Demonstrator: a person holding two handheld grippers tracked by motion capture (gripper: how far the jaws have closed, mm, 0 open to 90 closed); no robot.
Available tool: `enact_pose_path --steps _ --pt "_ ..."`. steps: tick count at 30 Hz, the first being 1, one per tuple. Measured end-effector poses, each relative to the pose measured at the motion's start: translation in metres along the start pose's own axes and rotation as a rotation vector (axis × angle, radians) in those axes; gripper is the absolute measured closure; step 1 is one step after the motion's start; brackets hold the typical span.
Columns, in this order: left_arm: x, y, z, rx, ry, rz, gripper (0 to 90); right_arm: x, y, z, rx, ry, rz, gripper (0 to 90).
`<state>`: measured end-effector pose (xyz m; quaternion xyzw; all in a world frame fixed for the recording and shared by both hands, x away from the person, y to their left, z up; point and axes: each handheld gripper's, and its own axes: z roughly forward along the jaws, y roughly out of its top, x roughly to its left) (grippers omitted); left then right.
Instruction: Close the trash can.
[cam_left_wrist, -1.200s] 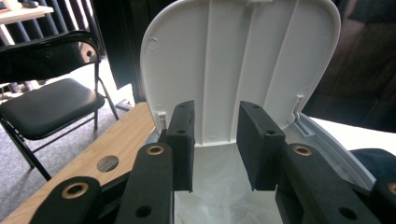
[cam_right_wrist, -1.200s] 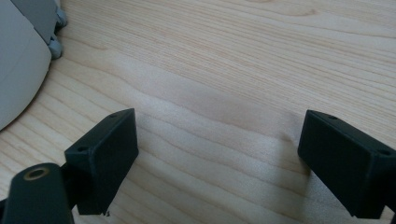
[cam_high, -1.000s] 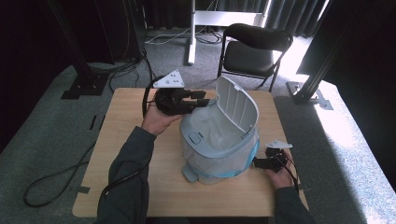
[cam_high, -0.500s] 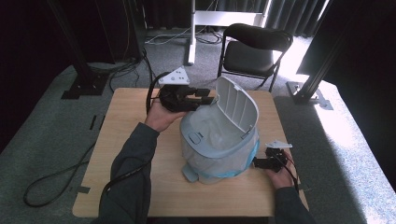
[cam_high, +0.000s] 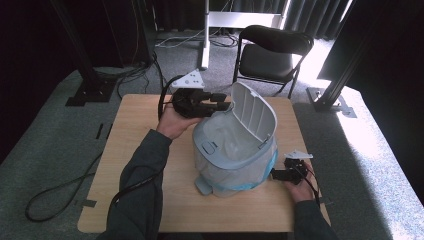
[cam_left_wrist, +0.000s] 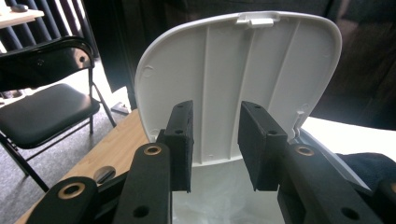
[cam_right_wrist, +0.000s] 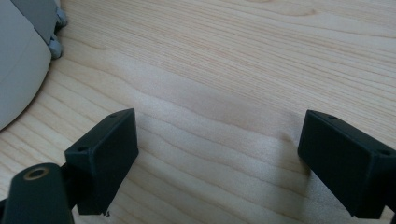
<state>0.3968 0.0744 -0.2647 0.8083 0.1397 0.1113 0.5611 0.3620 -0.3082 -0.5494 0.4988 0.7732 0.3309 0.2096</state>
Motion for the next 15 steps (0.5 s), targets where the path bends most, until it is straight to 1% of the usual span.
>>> enact_pose_path --steps 3,8,13,15 --pt "0.000 0.002 0.001 0.006 -0.006 0.004 65.9 0.000 0.000 0.000 0.000 0.000 0.000 11.2" --pt "0.000 0.007 0.002 0.000 -0.019 0.014 67.7 0.000 0.000 0.000 0.000 0.000 0.000 11.2" --pt "-0.002 0.014 0.004 -0.015 -0.027 0.018 72.7 0.000 0.000 0.000 0.000 0.000 0.000 11.2" --pt "-0.004 0.016 0.005 -0.016 -0.030 0.025 74.5 0.000 0.000 0.000 0.000 0.000 0.000 11.2"
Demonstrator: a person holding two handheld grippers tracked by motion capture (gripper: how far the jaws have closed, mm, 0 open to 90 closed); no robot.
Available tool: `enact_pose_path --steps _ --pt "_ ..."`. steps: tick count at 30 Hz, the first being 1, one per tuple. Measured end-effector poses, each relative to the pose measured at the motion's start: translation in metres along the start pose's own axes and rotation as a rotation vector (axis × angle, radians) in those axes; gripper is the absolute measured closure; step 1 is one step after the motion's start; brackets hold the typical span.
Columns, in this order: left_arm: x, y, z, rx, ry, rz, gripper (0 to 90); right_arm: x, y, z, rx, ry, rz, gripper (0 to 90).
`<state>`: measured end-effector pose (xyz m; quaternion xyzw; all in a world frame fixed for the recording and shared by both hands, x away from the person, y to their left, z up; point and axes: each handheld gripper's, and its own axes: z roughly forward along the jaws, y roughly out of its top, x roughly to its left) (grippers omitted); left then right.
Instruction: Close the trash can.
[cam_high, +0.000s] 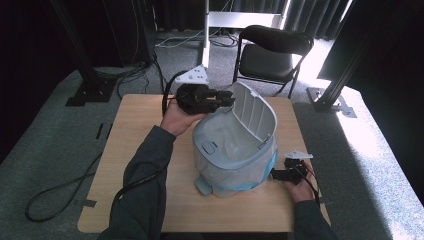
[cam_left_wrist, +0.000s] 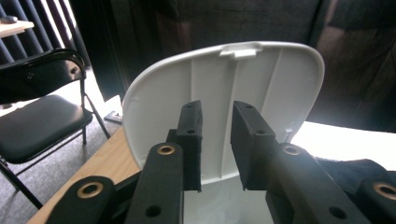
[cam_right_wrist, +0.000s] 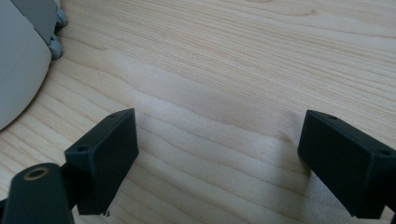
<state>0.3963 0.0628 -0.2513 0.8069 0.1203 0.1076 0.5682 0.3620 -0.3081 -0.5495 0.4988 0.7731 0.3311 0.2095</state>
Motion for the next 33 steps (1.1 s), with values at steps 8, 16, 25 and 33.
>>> enact_pose_path --steps 8,16,25,33 --pt "-0.004 0.008 0.009 -0.021 -0.013 0.002 81.3 0.000 0.000 0.000 0.000 0.000 0.000 11.2" --pt "-0.004 0.013 0.012 -0.025 -0.016 0.000 83.3 0.000 0.000 0.000 0.000 0.000 0.000 11.2" --pt "-0.002 0.021 0.014 -0.042 -0.014 0.000 89.3 0.000 0.000 0.000 0.000 0.000 0.000 11.2" --pt "-0.001 0.028 0.018 -0.048 -0.008 -0.003 89.8 0.000 0.000 0.000 0.000 0.000 0.000 11.2"
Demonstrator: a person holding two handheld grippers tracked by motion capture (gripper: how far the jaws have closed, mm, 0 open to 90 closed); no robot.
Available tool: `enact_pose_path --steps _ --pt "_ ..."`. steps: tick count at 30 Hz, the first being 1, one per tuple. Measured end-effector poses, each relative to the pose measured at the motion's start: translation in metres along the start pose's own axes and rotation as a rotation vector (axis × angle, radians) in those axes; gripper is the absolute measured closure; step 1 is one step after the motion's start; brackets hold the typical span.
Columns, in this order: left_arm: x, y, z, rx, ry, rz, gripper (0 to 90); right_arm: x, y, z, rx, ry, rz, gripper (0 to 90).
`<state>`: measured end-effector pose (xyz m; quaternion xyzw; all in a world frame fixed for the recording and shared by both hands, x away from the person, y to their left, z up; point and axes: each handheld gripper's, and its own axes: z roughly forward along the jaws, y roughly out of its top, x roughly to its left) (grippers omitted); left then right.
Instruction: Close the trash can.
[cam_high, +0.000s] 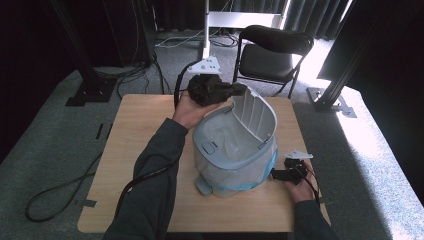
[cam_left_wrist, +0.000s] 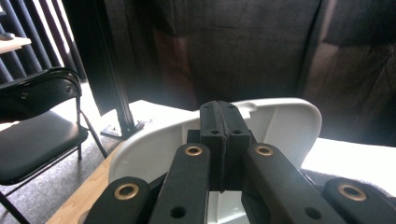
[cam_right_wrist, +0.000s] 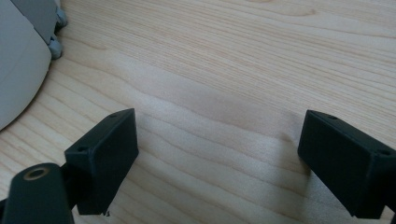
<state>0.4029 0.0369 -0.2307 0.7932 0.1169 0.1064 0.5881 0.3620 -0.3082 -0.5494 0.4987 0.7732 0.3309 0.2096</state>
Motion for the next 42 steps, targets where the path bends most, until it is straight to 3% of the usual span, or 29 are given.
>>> enact_pose_path --steps 12,22,33,42 --pt "0.003 0.013 0.007 -0.011 0.015 -0.009 89.8 0.000 0.000 0.000 0.000 0.000 0.000 11.2" --pt "0.003 0.015 0.020 0.028 0.042 -0.006 89.8 0.000 0.000 0.000 0.000 0.000 0.001 11.2" --pt "0.000 0.018 0.026 0.046 0.037 -0.005 89.7 0.000 0.000 0.000 0.000 0.000 0.000 11.2" --pt "-0.005 0.015 0.016 0.058 0.032 0.010 89.8 0.000 0.000 0.000 0.000 0.000 0.000 11.2"
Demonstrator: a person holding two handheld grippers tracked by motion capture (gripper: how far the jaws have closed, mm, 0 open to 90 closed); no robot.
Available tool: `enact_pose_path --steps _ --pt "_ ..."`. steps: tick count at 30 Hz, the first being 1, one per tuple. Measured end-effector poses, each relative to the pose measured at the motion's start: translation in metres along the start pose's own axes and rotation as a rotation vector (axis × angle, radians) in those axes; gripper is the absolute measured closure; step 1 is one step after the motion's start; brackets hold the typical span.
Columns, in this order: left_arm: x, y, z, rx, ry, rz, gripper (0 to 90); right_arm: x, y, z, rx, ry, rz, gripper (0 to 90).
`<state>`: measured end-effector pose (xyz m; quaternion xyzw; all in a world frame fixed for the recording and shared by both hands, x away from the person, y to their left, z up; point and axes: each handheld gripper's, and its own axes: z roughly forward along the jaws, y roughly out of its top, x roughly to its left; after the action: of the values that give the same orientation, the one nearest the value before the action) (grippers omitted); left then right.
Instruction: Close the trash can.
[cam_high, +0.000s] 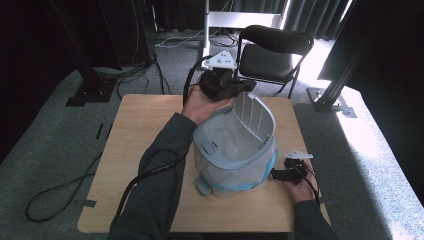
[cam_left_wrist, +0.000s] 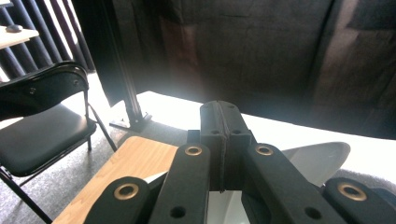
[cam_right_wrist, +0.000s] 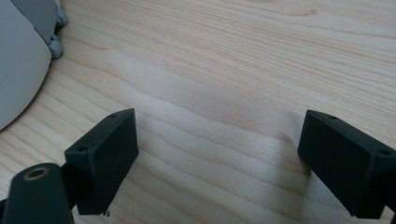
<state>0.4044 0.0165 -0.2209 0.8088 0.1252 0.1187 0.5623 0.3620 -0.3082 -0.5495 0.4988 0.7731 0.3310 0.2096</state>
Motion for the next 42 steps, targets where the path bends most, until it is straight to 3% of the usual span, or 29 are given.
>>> enact_pose_path --steps 4,17,19,20,28,42 --pt "-0.004 -0.007 -0.006 0.027 0.007 0.014 89.8 0.000 0.000 0.000 0.000 0.000 0.000 11.2" --pt "-0.016 -0.043 -0.034 0.023 0.019 0.006 89.3 0.000 0.000 0.000 0.000 0.000 0.000 11.2" --pt "-0.016 -0.043 -0.034 0.023 0.019 0.006 89.1 0.000 0.000 0.000 0.000 0.000 0.000 11.2" --pt "-0.017 -0.052 -0.038 0.026 0.023 -0.002 88.7 0.000 0.000 0.000 0.000 -0.001 0.001 11.2" --pt "-0.017 -0.083 -0.041 0.040 0.043 -0.050 88.4 0.000 0.000 0.000 -0.001 -0.001 0.001 11.2" --pt "-0.026 -0.119 -0.051 0.034 0.046 -0.097 87.4 0.000 0.000 0.000 -0.001 -0.001 0.001 11.2"
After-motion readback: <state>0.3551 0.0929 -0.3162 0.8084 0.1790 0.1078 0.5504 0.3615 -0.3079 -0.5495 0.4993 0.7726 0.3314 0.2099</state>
